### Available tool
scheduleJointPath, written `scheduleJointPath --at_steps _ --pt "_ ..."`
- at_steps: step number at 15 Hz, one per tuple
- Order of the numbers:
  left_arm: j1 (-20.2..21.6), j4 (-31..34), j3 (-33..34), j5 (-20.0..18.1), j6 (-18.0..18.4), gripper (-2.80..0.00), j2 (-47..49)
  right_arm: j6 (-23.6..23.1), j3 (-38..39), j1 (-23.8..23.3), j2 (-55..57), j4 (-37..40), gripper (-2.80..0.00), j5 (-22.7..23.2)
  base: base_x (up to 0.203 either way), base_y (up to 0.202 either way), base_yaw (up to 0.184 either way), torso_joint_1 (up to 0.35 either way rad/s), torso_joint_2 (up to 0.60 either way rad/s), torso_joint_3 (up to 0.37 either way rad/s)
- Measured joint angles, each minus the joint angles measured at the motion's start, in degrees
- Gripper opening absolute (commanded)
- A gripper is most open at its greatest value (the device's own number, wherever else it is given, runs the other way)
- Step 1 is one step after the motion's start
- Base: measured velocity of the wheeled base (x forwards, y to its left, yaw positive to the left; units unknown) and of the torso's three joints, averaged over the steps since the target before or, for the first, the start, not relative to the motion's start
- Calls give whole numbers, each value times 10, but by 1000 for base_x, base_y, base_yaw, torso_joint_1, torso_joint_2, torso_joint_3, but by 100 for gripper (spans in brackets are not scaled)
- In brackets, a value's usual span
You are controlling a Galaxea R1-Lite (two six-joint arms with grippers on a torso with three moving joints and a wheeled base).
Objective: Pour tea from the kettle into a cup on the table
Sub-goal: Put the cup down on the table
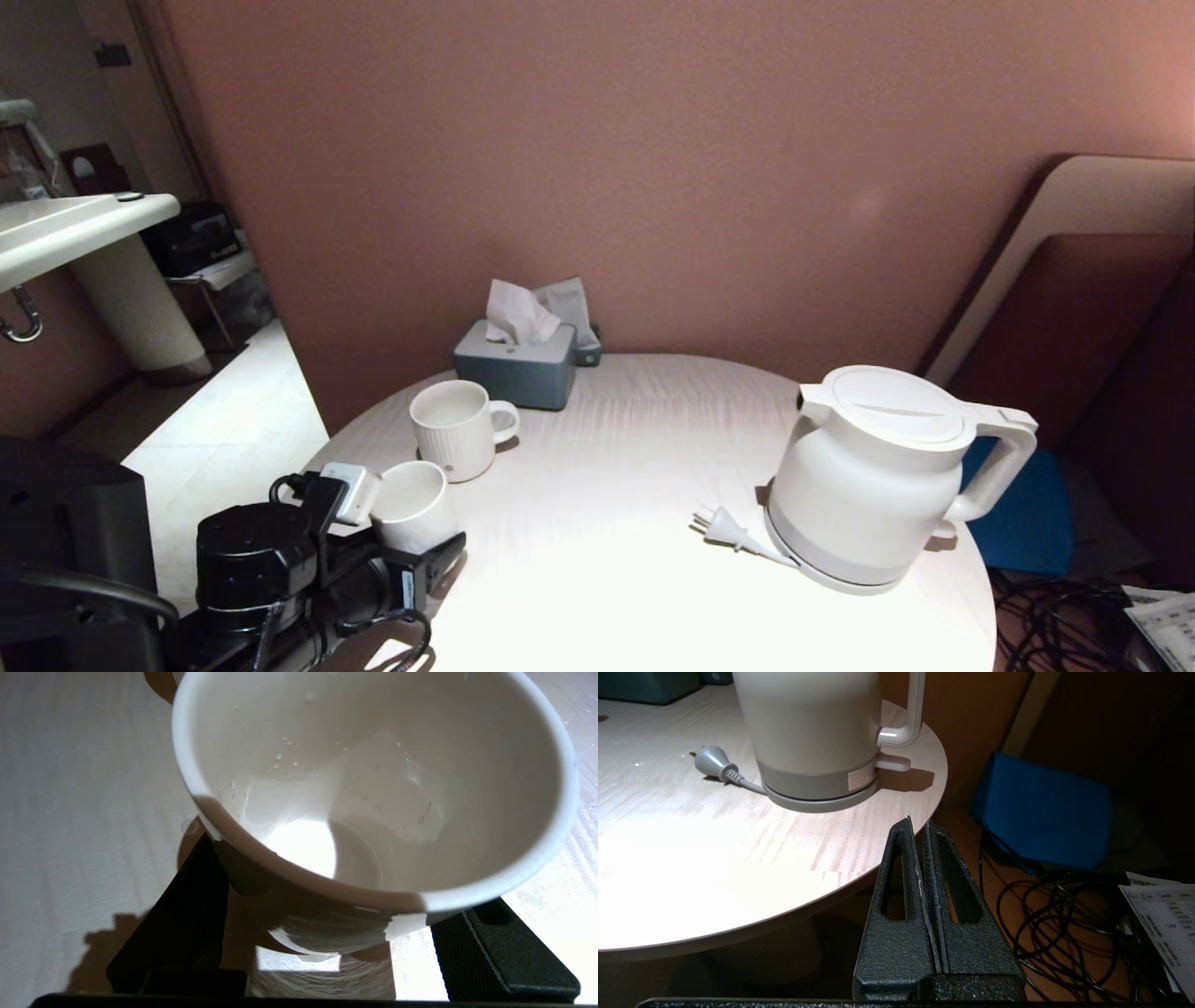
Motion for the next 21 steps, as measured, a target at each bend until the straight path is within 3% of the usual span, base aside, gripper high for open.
scheduleJointPath --at_steps 11,12,21 --pt "0 -1 -1 0 -4 -280 7 0 0 0 0 0 -280 0 0 0 0 0 0 0" --pt "0 -1 -1 0 -4 0 7 0 0 0 0 0 -280 0 0 0 0 0 0 0" --pt "0 0 3 0 -4 0 1 0 0 0 0 0 -280 0 0 0 0 0 0 0"
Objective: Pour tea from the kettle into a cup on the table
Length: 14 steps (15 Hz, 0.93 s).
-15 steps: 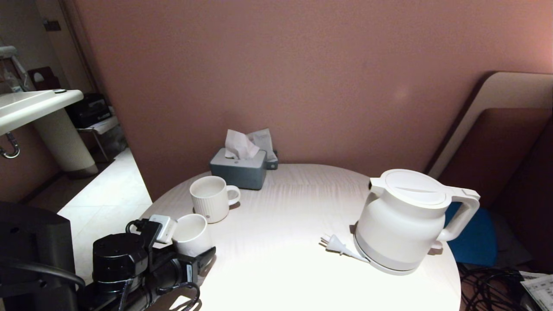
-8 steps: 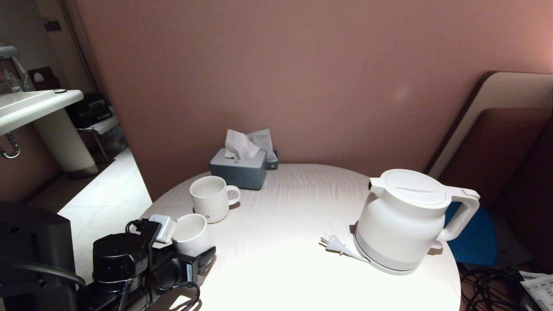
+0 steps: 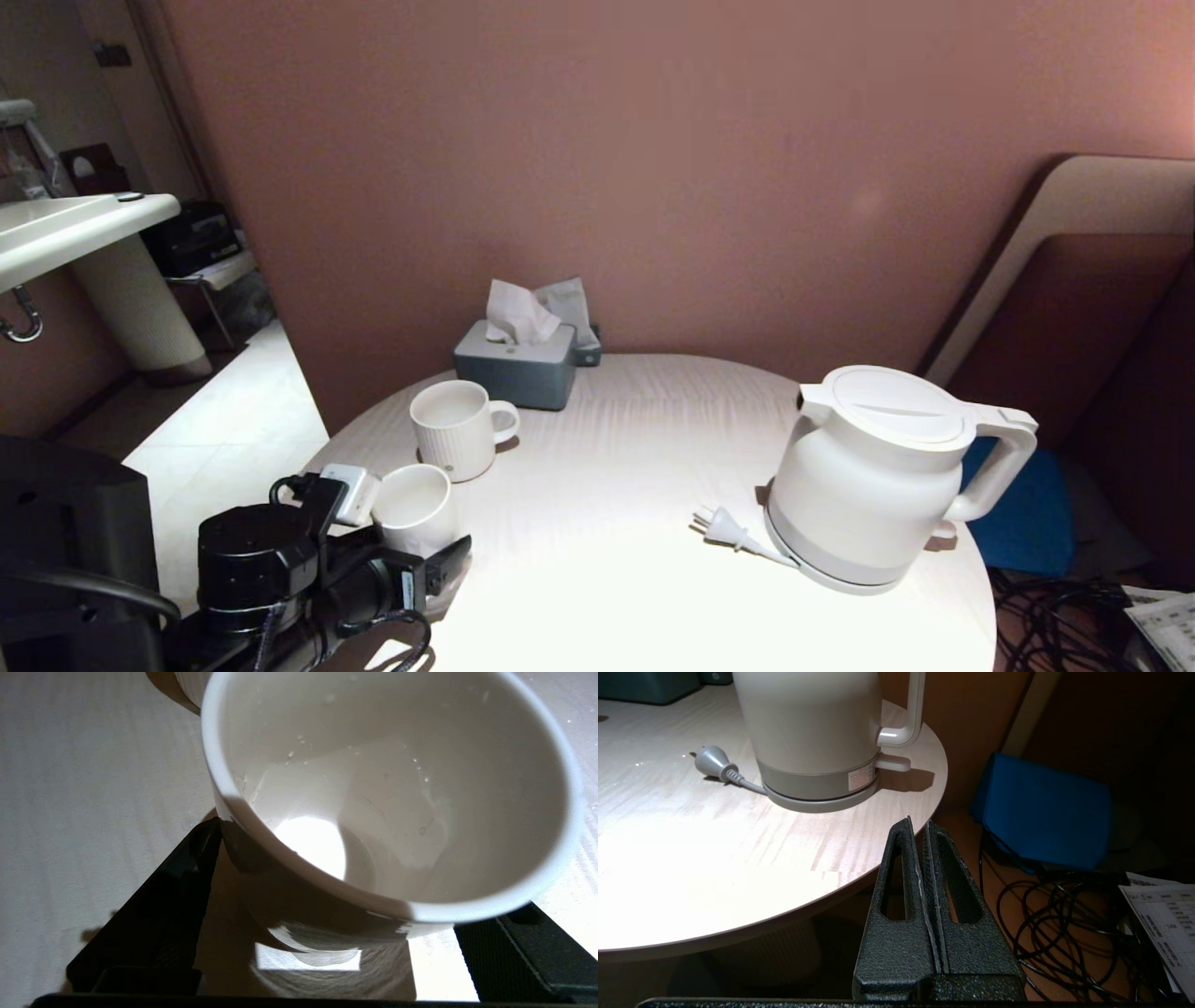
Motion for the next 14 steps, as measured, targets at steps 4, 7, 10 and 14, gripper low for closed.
scheduleJointPath --at_steps 4,7,10,14 --pt "1 0 28 4 1 0 -28 0 0 0 0 0 -280 0 0 0 0 0 0 0" --pt "6 0 54 26 -2 0 -70 0 0 0 0 0 -280 0 0 0 0 0 0 0" --pt "11 3 63 37 -21 0 -135 0 0 0 0 0 -280 0 0 0 0 0 0 0" --pt "15 68 58 42 -9 0 -204 0 0 0 0 0 -280 0 0 0 0 0 0 0"
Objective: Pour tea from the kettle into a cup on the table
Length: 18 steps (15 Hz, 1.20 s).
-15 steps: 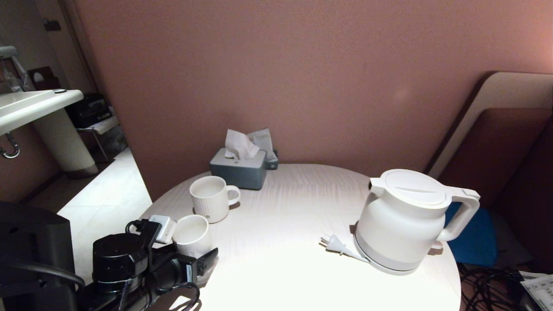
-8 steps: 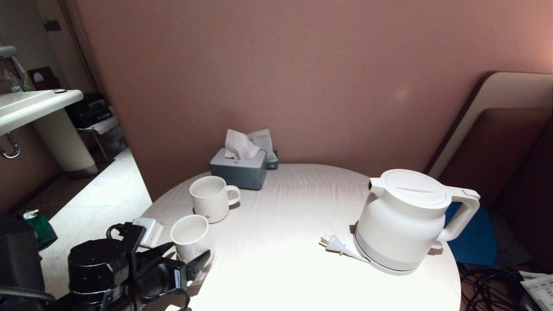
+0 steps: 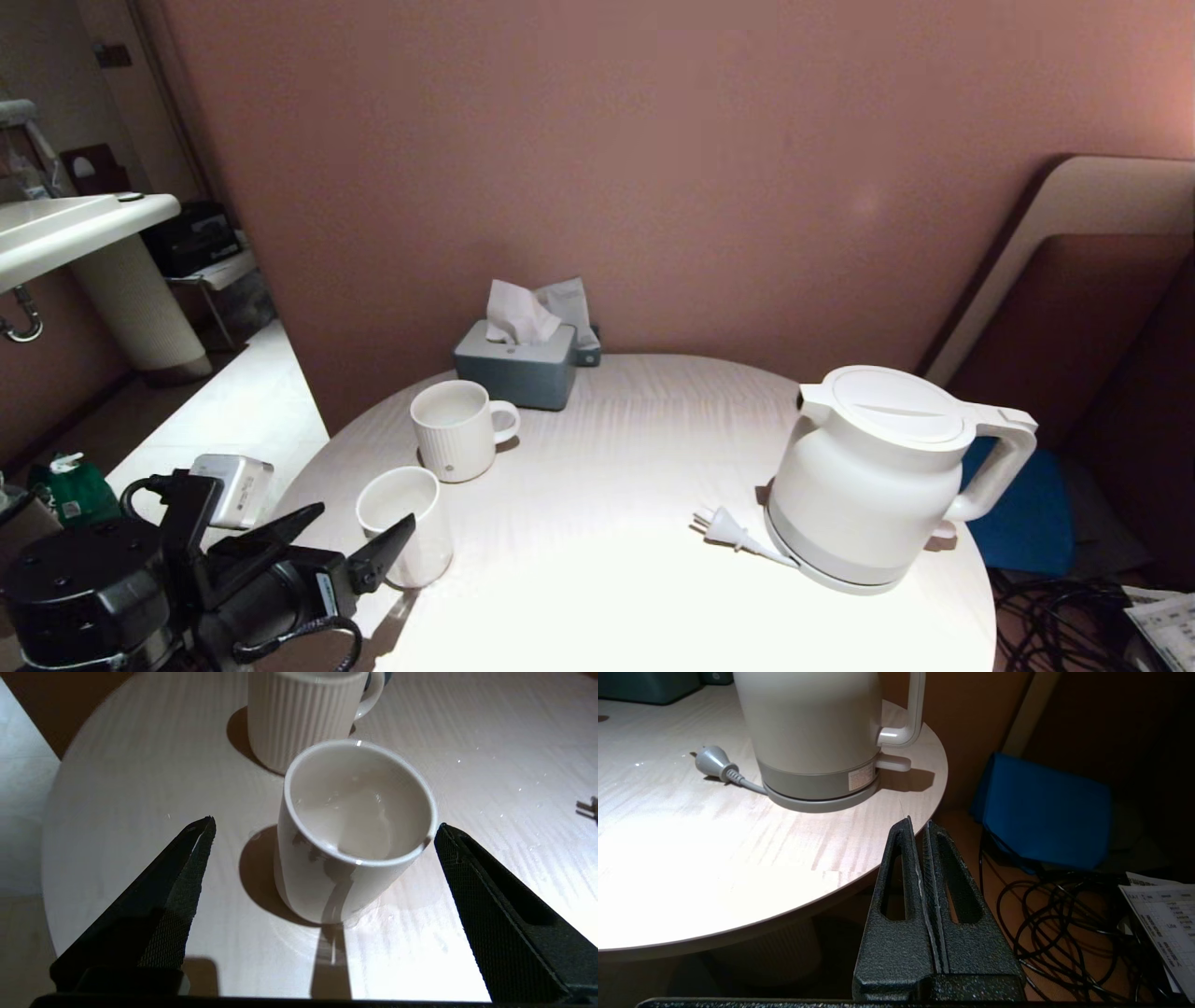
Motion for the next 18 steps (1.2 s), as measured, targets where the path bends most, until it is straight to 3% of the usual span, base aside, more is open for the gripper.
scheduleJointPath --at_steps 5,8,11,14,16,18 --pt "2 4 -20 9 16 0 -41 0 0 0 0 0 -280 0 0 0 0 0 0 0" --pt "14 58 -67 48 48 0 -100 0 0 0 0 0 -280 0 0 0 0 0 0 0" --pt "20 241 -128 75 88 0 -196 0 0 0 0 0 -280 0 0 0 0 0 0 0" --pt "22 513 -253 88 112 0 -313 0 0 0 0 0 -280 0 0 0 0 0 0 0" --pt "25 669 -303 142 115 0 -366 0 0 0 0 0 -280 0 0 0 0 0 0 0" --pt "41 748 -303 218 102 0 -394 0 0 0 0 0 -280 0 0 0 0 0 0 0"
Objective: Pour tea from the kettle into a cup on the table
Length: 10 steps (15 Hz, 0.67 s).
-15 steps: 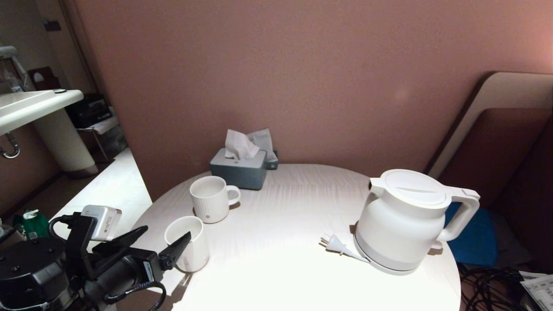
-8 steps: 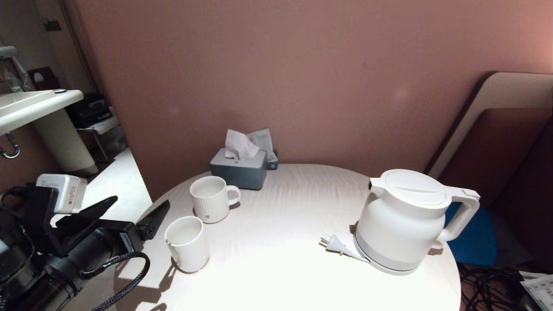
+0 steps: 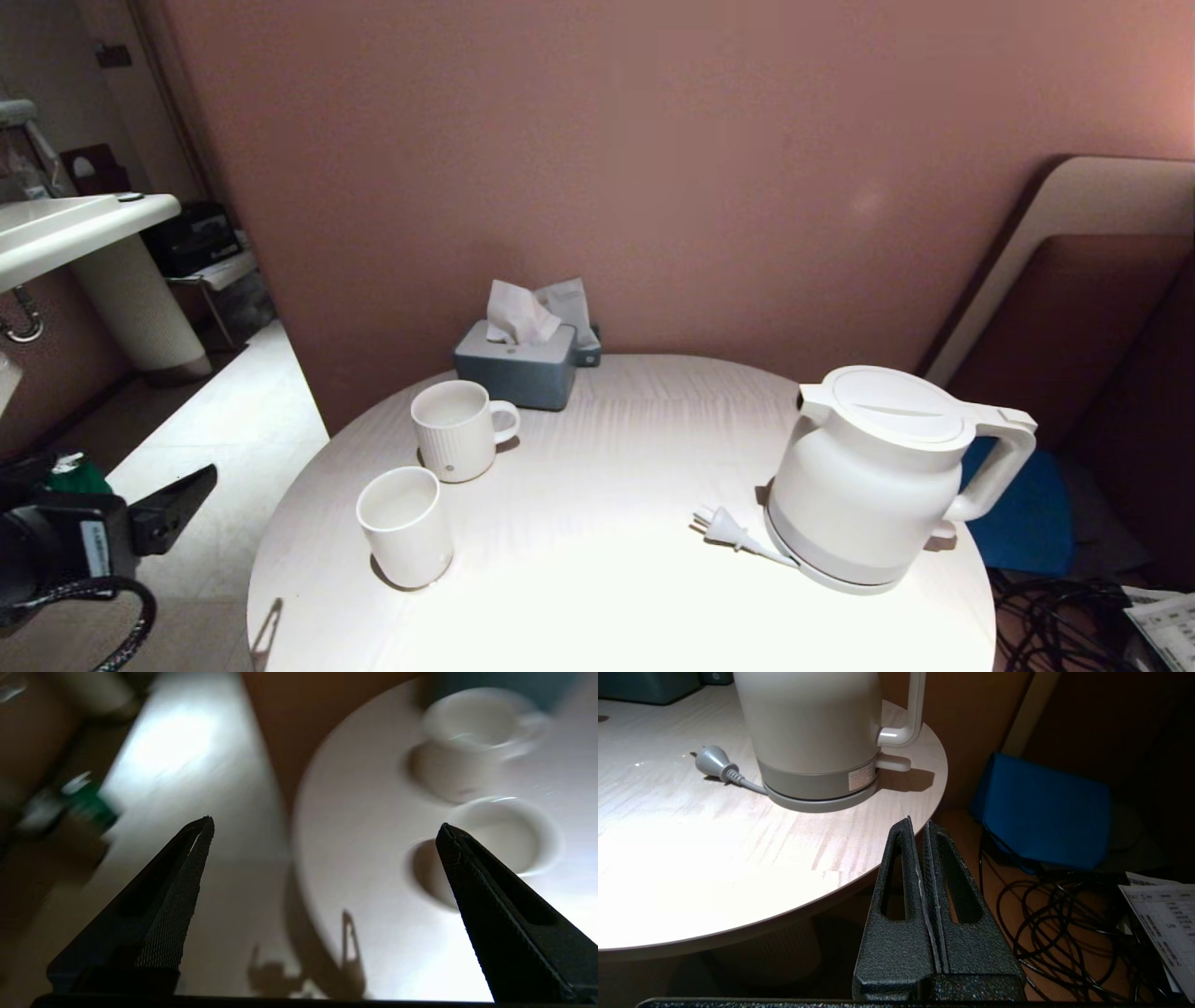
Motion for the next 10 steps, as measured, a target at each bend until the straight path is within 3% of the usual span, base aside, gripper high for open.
scheduleJointPath --at_steps 1,5,8,10 --pt "5 8 8 24 -4 0 -13 0 0 0 0 0 -280 0 0 0 0 0 0 0" --pt "51 13 55 34 -1 0 -75 0 0 0 0 0 -280 0 0 0 0 0 0 0" --pt "81 10 84 25 9 0 -137 0 0 0 0 0 -280 0 0 0 0 0 0 0" --pt "101 8 90 -5 12 0 -187 0 0 0 0 0 -280 0 0 0 0 0 0 0"
